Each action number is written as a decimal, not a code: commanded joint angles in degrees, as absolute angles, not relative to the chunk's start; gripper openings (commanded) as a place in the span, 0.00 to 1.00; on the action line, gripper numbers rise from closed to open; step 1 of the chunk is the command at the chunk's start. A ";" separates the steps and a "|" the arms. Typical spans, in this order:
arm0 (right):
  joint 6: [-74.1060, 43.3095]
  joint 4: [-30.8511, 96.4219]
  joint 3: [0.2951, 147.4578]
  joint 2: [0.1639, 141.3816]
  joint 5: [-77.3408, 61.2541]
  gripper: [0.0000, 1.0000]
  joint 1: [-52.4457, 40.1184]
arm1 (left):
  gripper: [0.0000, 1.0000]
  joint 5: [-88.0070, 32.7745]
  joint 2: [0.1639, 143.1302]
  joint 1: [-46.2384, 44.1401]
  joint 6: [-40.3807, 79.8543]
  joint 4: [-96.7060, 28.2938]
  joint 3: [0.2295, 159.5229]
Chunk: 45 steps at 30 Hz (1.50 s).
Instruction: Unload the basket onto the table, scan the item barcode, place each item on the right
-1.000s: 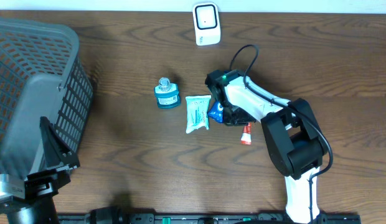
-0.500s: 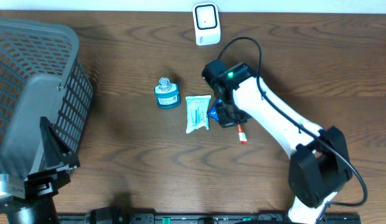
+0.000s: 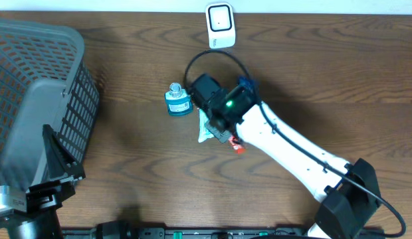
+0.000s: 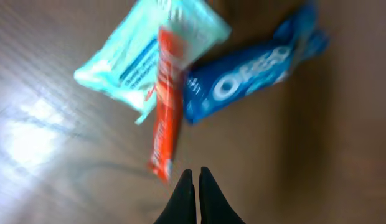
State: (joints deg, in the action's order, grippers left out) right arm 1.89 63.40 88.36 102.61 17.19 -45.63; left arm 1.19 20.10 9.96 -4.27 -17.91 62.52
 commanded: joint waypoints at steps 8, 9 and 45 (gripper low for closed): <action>9.39 59.02 89.19 100.29 33.39 0.01 -51.66 | 0.98 0.84 19.55 9.93 -3.77 -12.10 63.33; 7.86 59.51 89.19 100.29 31.57 0.15 -51.64 | 0.98 0.84 19.55 9.93 -3.77 -12.14 63.33; -19.75 41.58 66.52 100.57 30.35 0.57 -46.78 | 0.98 0.82 19.55 9.93 -3.77 -12.56 63.33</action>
